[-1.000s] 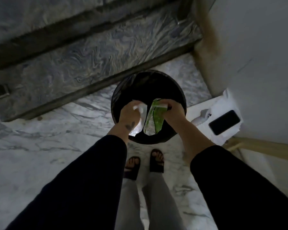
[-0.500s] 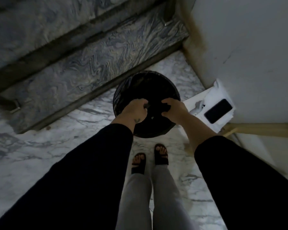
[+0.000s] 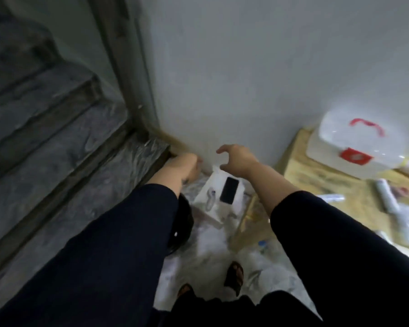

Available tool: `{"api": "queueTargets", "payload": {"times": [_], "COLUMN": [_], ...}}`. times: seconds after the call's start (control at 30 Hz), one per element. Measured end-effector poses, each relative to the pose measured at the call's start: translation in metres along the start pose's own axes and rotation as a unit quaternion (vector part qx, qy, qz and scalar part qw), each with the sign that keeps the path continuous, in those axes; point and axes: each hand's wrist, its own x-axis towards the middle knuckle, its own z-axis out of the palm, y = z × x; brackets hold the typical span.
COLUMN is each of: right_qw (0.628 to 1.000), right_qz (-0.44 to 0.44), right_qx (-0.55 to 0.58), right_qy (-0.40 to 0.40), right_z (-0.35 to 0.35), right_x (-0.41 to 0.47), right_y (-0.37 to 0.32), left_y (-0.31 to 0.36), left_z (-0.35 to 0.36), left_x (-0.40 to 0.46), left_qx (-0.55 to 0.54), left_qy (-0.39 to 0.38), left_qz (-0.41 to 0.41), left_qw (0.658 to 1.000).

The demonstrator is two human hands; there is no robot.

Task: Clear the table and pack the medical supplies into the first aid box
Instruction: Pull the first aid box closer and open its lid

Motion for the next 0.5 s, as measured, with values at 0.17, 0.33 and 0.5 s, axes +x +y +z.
{"api": "queueTargets", "payload": {"times": [0.17,0.33,0.5], "right_qw": [0.991,0.970,0.950], "right_qz": [0.086,0.164,0.190], "right_qx": [0.019,0.017,-0.079], "right_qy": [0.098,0.179,0.235], "right_z": [-0.056,-0.089,-0.103], "right_x": [-0.048,-0.092,-0.115], "right_y": [0.073,0.155,0.226], "left_y": [0.099,0.197,0.268], "left_z": [-0.010,0.003,0.034], "left_x": [0.016,0.039,0.062], "left_qx": [0.044,0.084,0.085], "left_qy": [-0.010,-0.006,0.022], "left_qz": [0.123,0.220,0.314], "left_qw": [0.991,0.972,0.946]}}
